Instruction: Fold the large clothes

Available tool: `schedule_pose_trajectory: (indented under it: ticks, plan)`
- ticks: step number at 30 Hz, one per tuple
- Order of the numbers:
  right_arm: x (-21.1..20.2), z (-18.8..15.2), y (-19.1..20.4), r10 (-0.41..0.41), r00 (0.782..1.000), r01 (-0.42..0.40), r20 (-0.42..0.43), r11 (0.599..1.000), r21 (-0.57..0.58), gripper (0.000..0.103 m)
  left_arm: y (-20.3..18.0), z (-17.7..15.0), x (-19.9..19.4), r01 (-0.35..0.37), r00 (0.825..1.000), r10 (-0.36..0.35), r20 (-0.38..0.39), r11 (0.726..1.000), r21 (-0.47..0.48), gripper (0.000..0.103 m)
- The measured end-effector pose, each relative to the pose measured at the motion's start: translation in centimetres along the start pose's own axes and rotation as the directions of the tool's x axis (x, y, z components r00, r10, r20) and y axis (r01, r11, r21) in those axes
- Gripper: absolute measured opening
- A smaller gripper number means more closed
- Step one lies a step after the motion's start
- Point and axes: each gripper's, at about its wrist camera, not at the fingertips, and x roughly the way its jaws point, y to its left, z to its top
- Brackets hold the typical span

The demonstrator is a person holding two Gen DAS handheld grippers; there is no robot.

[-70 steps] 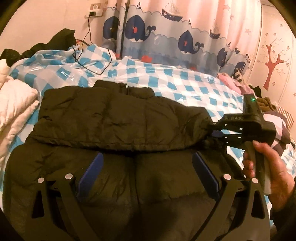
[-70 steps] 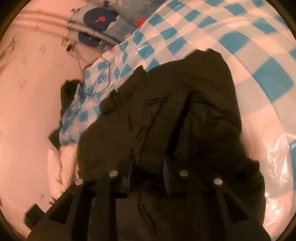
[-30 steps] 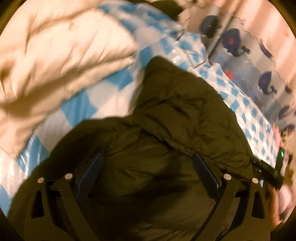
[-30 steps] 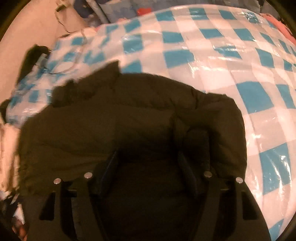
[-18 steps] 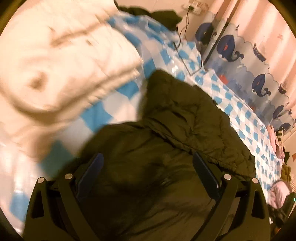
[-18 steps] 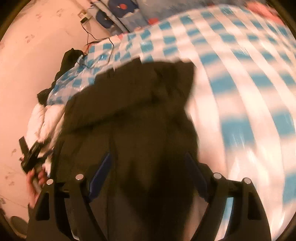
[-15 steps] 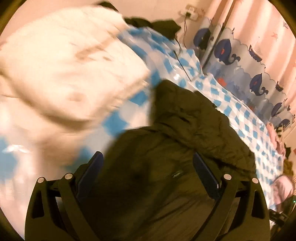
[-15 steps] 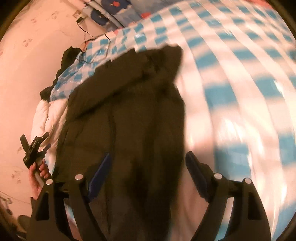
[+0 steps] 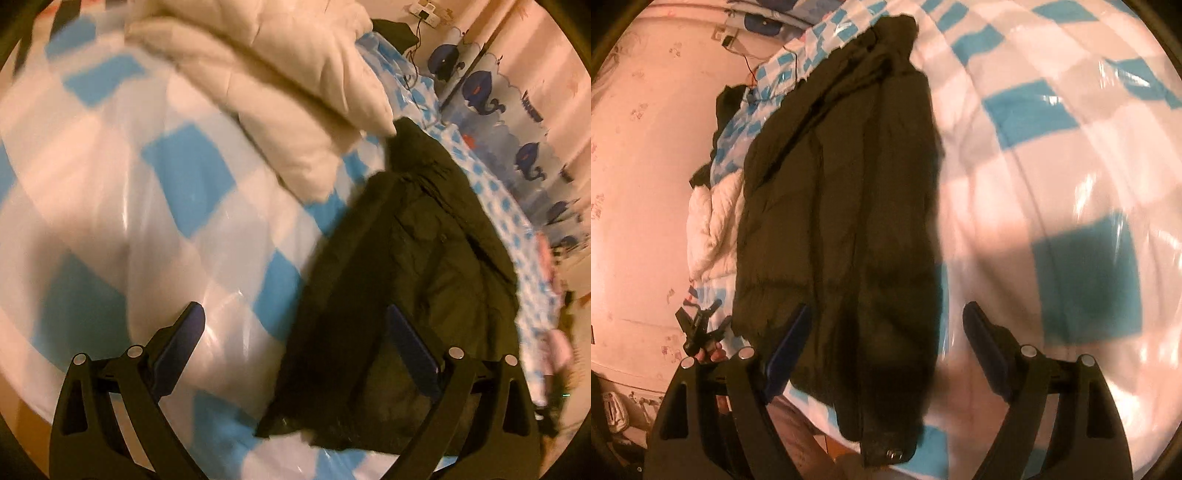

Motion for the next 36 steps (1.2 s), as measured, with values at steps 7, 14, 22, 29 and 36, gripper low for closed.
schedule_pose_trajectory:
  ticks: [7,14,22,29,36]
  plan:
    - [1.1,-1.6,0.9,0.003,0.999,-0.004,-0.043,1.0,-0.017,0.085,-0.2,-1.0,0.4,-0.004,1.0,0.004,0.002,1.0,0.003,0.094]
    - [1.5,-2.7,2.0,0.108,0.992,-0.11,-0.07,0.994,-0.019,0.086,-2.2,-1.2,2.4,0.157,0.975,-0.14,-0.171,0.984,0.085,0.094]
    - [2.1,-2.9,1.4,0.083,0.993,-0.084,-0.08,0.996,-0.002,0.086,-1.7,-2.2,2.7,0.071,0.985,-0.049,-0.168,0.989,0.129,0.094]
    - [2.5,-2.8,1.5,0.078,0.994,-0.079,-0.079,0.997,-0.009,0.087,-4.9,-3.9,3.0,-0.018,0.986,0.066,-0.155,0.956,0.293,0.095]
    - [3.0,-3.1,2.2,0.055,0.996,-0.058,-0.072,0.998,-0.03,0.089,-5.6,-4.5,2.7,-0.019,0.987,0.071,-0.145,0.942,0.336,0.094]
